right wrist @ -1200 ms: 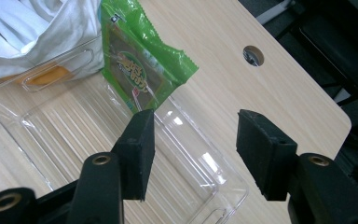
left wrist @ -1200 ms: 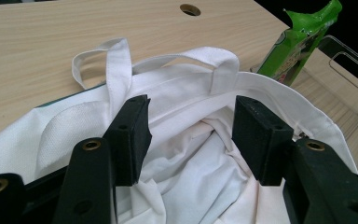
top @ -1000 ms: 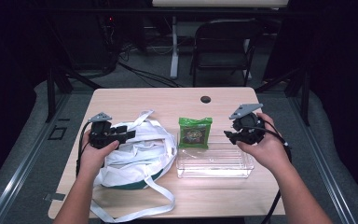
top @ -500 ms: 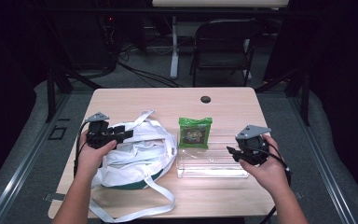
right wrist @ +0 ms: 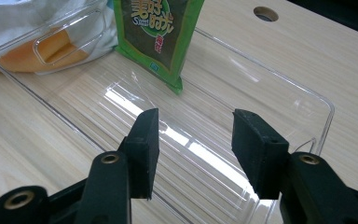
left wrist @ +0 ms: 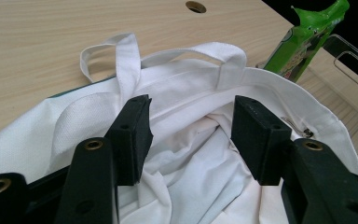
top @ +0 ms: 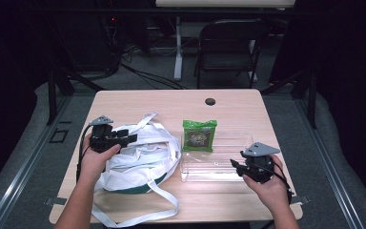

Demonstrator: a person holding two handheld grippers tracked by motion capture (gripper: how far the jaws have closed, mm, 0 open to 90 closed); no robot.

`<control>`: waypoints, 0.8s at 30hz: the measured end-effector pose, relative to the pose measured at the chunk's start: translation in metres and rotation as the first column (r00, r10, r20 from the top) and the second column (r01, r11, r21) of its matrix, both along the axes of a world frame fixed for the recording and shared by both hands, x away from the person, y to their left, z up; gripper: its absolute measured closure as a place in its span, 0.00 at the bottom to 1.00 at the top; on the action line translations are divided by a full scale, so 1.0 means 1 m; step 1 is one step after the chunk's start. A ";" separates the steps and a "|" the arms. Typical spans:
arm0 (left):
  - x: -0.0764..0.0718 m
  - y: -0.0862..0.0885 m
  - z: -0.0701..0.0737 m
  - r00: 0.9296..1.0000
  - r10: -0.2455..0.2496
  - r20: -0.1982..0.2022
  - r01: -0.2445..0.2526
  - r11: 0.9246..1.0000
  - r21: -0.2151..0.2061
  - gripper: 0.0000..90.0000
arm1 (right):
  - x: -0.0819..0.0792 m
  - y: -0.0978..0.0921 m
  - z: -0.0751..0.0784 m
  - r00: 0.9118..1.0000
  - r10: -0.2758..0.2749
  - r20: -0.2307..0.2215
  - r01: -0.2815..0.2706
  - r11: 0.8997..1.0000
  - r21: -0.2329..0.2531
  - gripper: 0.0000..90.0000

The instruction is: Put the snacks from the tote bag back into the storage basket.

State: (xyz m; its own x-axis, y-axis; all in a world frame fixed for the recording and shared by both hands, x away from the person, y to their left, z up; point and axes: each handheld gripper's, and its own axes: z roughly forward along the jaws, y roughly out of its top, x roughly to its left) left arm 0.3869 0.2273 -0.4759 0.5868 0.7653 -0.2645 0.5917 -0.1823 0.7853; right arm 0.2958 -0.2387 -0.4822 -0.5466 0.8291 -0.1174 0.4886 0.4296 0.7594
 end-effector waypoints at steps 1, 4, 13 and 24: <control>0.000 -0.001 -0.001 1.000 -0.007 -0.003 0.007 1.000 0.003 0.52 | -0.003 -0.001 -0.006 1.000 -0.007 0.018 0.007 1.000 0.023 0.57; 0.000 -0.002 -0.001 1.000 -0.014 -0.005 0.014 1.000 0.012 0.52 | -0.005 -0.002 -0.013 0.999 -0.012 0.031 0.011 0.999 0.037 0.57; -0.001 -0.005 -0.001 1.000 -0.014 -0.003 0.014 1.000 0.013 0.52 | -0.013 -0.002 -0.028 0.999 -0.027 0.039 0.025 0.998 0.053 0.56; -0.002 -0.005 -0.001 1.000 -0.018 -0.001 0.018 1.000 0.018 0.52 | -0.017 -0.008 -0.031 0.996 -0.054 0.067 0.048 0.995 0.089 0.54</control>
